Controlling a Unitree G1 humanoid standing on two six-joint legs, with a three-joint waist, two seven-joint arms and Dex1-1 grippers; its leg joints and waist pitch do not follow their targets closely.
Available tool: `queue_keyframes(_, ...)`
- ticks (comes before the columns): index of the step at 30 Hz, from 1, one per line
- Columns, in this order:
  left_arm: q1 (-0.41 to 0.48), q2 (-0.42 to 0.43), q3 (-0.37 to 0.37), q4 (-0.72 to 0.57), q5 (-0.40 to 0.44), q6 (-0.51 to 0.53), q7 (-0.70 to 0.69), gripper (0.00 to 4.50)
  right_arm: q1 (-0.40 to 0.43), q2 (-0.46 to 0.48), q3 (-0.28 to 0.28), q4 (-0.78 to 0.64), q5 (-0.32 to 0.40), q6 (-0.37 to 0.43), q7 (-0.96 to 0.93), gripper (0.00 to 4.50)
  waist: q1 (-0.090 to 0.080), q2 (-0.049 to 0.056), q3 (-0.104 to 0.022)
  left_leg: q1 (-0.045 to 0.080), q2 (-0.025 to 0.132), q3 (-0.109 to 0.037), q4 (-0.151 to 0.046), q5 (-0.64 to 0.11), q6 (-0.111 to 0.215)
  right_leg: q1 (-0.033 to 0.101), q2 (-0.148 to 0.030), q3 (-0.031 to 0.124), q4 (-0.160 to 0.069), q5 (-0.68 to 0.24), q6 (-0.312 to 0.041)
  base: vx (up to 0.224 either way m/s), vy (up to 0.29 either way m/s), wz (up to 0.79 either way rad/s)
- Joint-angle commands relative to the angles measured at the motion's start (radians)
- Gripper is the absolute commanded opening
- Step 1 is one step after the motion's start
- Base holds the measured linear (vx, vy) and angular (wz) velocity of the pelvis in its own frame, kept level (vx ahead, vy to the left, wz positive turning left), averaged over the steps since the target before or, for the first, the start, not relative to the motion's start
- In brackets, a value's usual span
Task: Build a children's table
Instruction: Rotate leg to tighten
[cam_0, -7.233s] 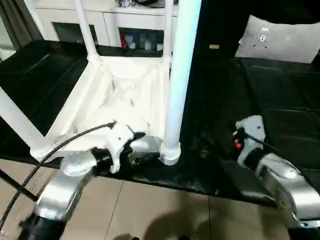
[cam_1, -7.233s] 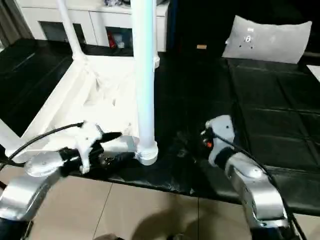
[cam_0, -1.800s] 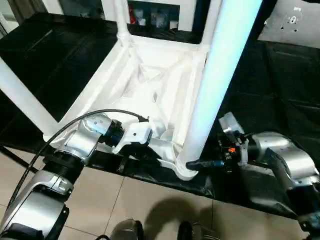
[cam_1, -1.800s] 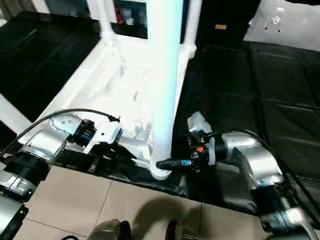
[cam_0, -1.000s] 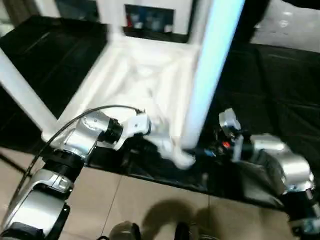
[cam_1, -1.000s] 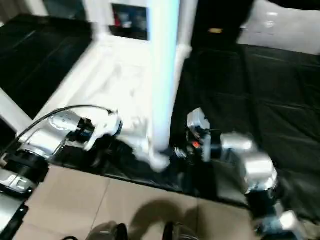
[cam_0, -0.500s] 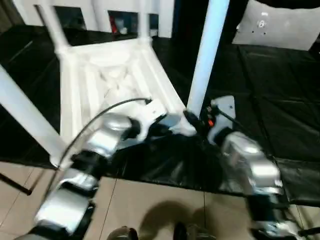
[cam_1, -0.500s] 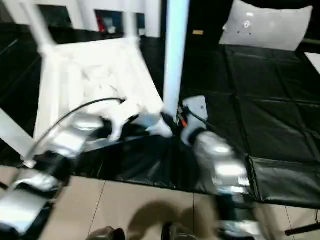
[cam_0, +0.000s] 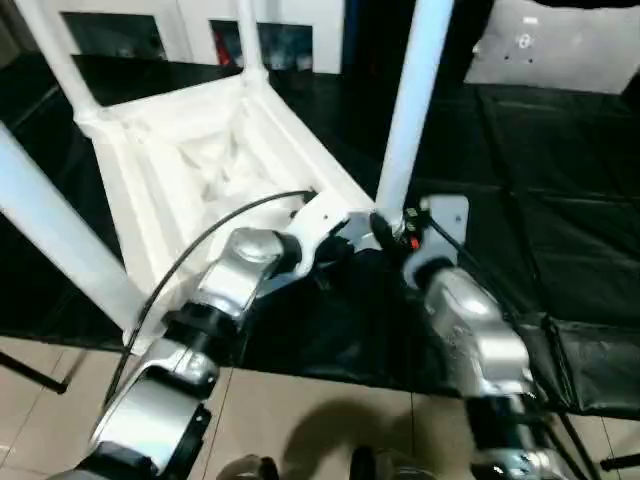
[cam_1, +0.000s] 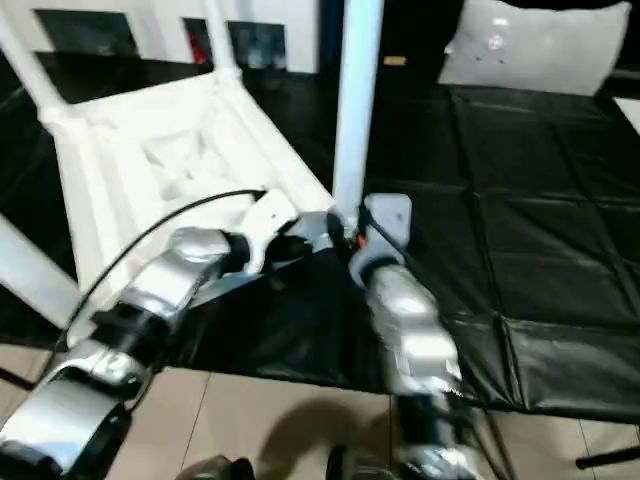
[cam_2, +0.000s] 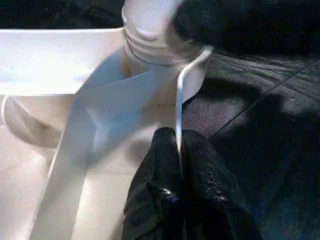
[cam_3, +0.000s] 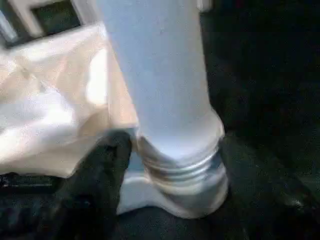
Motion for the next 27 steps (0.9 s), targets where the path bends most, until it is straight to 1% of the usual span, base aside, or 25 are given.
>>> queue_keyframes(1, 0.029, 0.030, -0.010, -0.026, -0.035, -0.078, -0.095, 0.00, 0.012, -0.050, -0.006, -0.004, 0.071, 0.034, 0.117, 3.41, 0.014, -0.010, -0.071, -0.007, 0.109, -0.064, -0.064, -0.081, 0.123, 0.067, -0.134, 0.101, -0.078, -0.236, -0.150, 0.000, 0.000, 0.00)
queue_keyframes(2, 0.034, 0.050, -0.017, -0.022, -0.036, -0.087, -0.132, 0.00, 0.017, -0.092, -0.013, -0.013, 0.101, 0.036, 0.192, 3.56, 0.016, -0.008, -0.072, -0.003, 0.110, -0.061, -0.064, -0.069, 0.135, 0.062, -0.130, 0.100, -0.077, -0.216, -0.153, 0.000, 0.000, 0.00)
queue_keyframes(3, 0.040, 0.068, -0.024, -0.022, -0.039, -0.104, -0.169, 0.00, 0.022, -0.131, -0.017, -0.022, 0.118, 0.032, 0.258, 3.63, 0.017, -0.007, -0.074, -0.003, 0.112, -0.061, -0.062, -0.062, 0.138, 0.061, -0.131, 0.102, -0.072, -0.197, -0.155, 0.000, 0.000, 0.00)
queue_keyframes(4, 0.044, 0.096, -0.034, -0.018, -0.046, -0.128, -0.231, 0.00, 0.026, -0.195, -0.019, -0.027, 0.132, 0.024, 0.355, 3.69, 0.018, -0.010, -0.079, -0.007, 0.112, -0.062, -0.059, -0.027, 0.155, 0.063, -0.129, 0.101, -0.059, -0.132, -0.168, 0.000, 0.000, 0.00)
queue_keyframes(5, 0.045, 0.106, -0.039, -0.016, -0.047, -0.135, -0.252, 0.00, 0.027, -0.217, -0.021, -0.029, 0.139, 0.024, 0.389, 3.77, 0.019, -0.011, -0.081, -0.008, 0.111, -0.062, -0.057, -0.012, 0.166, 0.064, -0.128, 0.100, -0.055, -0.100, -0.173, 0.000, 0.000, 0.00)
queue_keyframes(6, 0.046, 0.126, -0.050, -0.011, -0.048, -0.163, -0.297, 0.00, 0.027, -0.256, -0.020, -0.032, 0.145, 0.015, 0.449, 3.77, 0.022, -0.007, -0.086, -0.010, 0.111, -0.062, -0.052, 0.021, 0.192, 0.063, -0.128, 0.099, -0.046, -0.033, -0.184, 0.000, 0.000, 0.00)
queue_keyframes(7, 0.046, 0.158, -0.065, -0.002, -0.055, -0.205, -0.380, 0.00, 0.026, -0.329, -0.010, -0.034, 0.158, 0.004, 0.560, 3.98, 0.025, -0.010, -0.085, -0.010, 0.114, -0.062, -0.050, 0.046, 0.225, 0.058, -0.127, 0.097, -0.037, 0.026, -0.200, 0.000, 0.000, 0.00)
queue_keyframes(8, 0.046, 0.165, -0.067, 0.000, -0.061, -0.215, -0.408, 0.00, 0.026, -0.353, -0.005, -0.035, 0.161, 0.002, 0.594, 4.07, 0.027, -0.012, -0.085, -0.010, 0.114, -0.060, -0.049, 0.040, 0.230, 0.059, -0.128, 0.097, -0.038, 0.022, -0.200, 0.000, 0.000, 0.00)
queue_keyframes(9, 0.046, 0.166, -0.068, 0.000, -0.062, -0.216, -0.412, 0.00, 0.025, -0.356, -0.004, -0.035, 0.162, 0.001, 0.600, 4.11, 0.030, -0.012, -0.083, -0.009, 0.114, -0.059, -0.049, 0.032, 0.231, 0.057, -0.128, 0.096, -0.040, 0.007, -0.199, 0.000, 0.000, 0.00)
queue_keyframes(10, 0.043, 0.182, -0.076, 0.004, -0.076, -0.231, -0.482, 0.00, 0.022, -0.406, 0.018, -0.036, 0.169, -0.005, 0.676, 4.16, 0.038, -0.012, -0.082, -0.008, 0.114, -0.057, -0.050, 0.017, 0.222, 0.057, -0.128, 0.096, -0.046, -0.032, -0.196, 0.000, 0.000, 0.00)
queue_keyframes(11, 0.041, 0.191, -0.082, 0.008, -0.081, -0.239, -0.518, 0.00, 0.020, -0.433, 0.034, -0.035, 0.178, -0.008, 0.719, 4.16, 0.042, -0.011, -0.081, -0.007, 0.115, -0.057, -0.051, 0.006, 0.214, 0.057, -0.129, 0.095, -0.048, -0.056, -0.193, 0.000, 0.000, 0.00)
queue_keyframes(12, 0.036, 0.205, -0.099, 0.016, -0.081, -0.260, -0.576, 0.00, 0.017, -0.466, 0.062, -0.032, 0.175, -0.026, 0.780, 4.16, 0.049, -0.009, -0.080, -0.005, 0.119, -0.055, -0.052, -0.004, 0.203, 0.055, -0.126, 0.094, -0.051, -0.090, -0.186, 0.000, 0.000, 0.00)
queue_keyframes(13, 0.034, 0.211, -0.107, 0.020, -0.081, -0.271, -0.602, 0.00, 0.015, -0.481, 0.075, -0.030, 0.173, -0.035, 0.808, 4.16, 0.055, -0.014, -0.080, -0.004, 0.118, -0.054, -0.052, -0.012, 0.198, 0.054, -0.124, 0.093, -0.051, -0.114, -0.177, 0.000, 0.000, 0.00)
queue_keyframes(14, 0.025, 0.226, -0.128, 0.030, -0.073, -0.301, -0.654, 0.00, 0.009, -0.508, 0.106, -0.025, 0.173, -0.054, 0.885, 4.16, 0.062, -0.012, -0.080, -0.002, 0.122, -0.055, -0.053, -0.011, 0.191, 0.051, -0.127, 0.094, -0.050, -0.122, -0.177, 0.000, 0.000, 0.00)
queue_keyframes(15, 0.020, 0.231, -0.139, 0.035, -0.071, -0.315, -0.680, 0.00, 0.003, -0.518, 0.119, -0.024, 0.180, -0.053, 0.928, 4.16, 0.065, -0.012, -0.080, 0.000, 0.122, -0.055, -0.053, -0.017, 0.188, 0.050, -0.126, 0.094, -0.052, -0.128, -0.177, 0.000, 0.000, 0.00)
queue_keyframes(16, 0.016, 0.235, -0.150, 0.037, -0.071, -0.325, -0.708, 0.00, -0.003, -0.525, 0.131, -0.024, 0.188, -0.050, 0.966, 4.16, 0.069, -0.014, -0.080, 0.000, 0.124, -0.054, -0.054, -0.021, 0.185, 0.051, -0.129, 0.095, -0.051, -0.133, -0.178, 0.000, 0.000, 0.00)
queue_keyframes(19, 0.006, 0.241, -0.169, 0.039, -0.078, -0.352, -0.765, 0.00, -0.026, -0.530, 0.152, -0.018, 0.208, -0.034, 1.039, 4.16, 0.084, -0.014, -0.081, 0.003, 0.128, -0.055, -0.055, -0.018, 0.174, 0.049, -0.131, 0.096, -0.050, -0.137, -0.181, 0.000, 0.000, 0.00)
queue_keyframes(21, -0.001, 0.242, -0.176, 0.043, -0.078, -0.364, -0.785, 0.00, -0.038, -0.531, 0.161, -0.010, 0.213, -0.031, 1.067, 4.16, 0.089, -0.013, -0.082, 0.004, 0.130, -0.055, -0.055, -0.010, 0.166, 0.047, -0.132, 0.098, -0.048, -0.127, -0.185, 0.000, 0.000, 0.00)
queue_keyframes(22, -0.011, 0.239, -0.183, 0.050, -0.075, -0.385, -0.809, 0.00, -0.059, -0.531, 0.177, 0.012, 0.216, -0.032, 1.100, 4.00, 0.090, -0.024, -0.081, 0.002, 0.129, -0.054, -0.056, -0.001, 0.164, 0.048, -0.133, 0.098, -0.045, -0.113, -0.188, 0.000, 0.000, 0.00)
queue_keyframes(23, -0.011, 0.239, -0.183, 0.050, -0.075, -0.385, -0.809, 0.00, -0.059, -0.531, 0.177, 0.012, 0.216, -0.032, 1.100, 4.00, 0.093, -0.021, -0.082, 0.002, 0.126, -0.054, -0.055, 0.001, 0.166, 0.049, -0.134, 0.097, -0.044, -0.111, -0.191, 0.000, 0.000, 0.00)
queue_keyframes(24, -0.015, 0.236, -0.184, 0.053, -0.074, -0.392, -0.819, 0.00, -0.068, -0.532, 0.186, 0.023, 0.217, -0.033, 1.113, 4.00, 0.094, -0.019, -0.083, 0.002, 0.126, -0.054, -0.054, 0.005, 0.164, 0.049, -0.135, 0.097, -0.044, -0.110, -0.188, 0.000, 0.000, 0.00)
queue_keyframes(25, -0.018, 0.233, -0.185, 0.055, -0.075, -0.397, -0.827, 0.00, -0.077, -0.530, 0.193, 0.032, 0.217, -0.035, 1.120, 3.81, 0.094, -0.019, -0.083, 0.002, 0.127, -0.054, -0.055, 0.006, 0.164, 0.049, -0.134, 0.097, -0.045, -0.111, -0.187, 0.000, 0.000, 0.00)
queue_keyframes(26, -0.022, 0.232, -0.190, 0.057, -0.081, -0.402, -0.831, 0.00, -0.086, -0.531, 0.202, 0.044, 0.219, -0.033, 1.136, 3.66, 0.094, -0.020, -0.084, 0.001, 0.125, -0.054, -0.054, 0.006, 0.164, 0.050, -0.134, 0.096, -0.044, -0.112, -0.189, 0.000, 0.000, 0.00)
queue_keyframes(27, -0.025, 0.231, -0.196, 0.060, -0.086, -0.406, -0.832, 0.00, -0.092, -0.531, 0.208, 0.052, 0.218, -0.034, 1.148, 3.66, 0.095, -0.020, -0.084, 0.000, 0.125, -0.054, -0.054, 0.008, 0.164, 0.051, -0.135, 0.096, -0.045, -0.113, -0.188, 0.000, 0.000, 0.00)
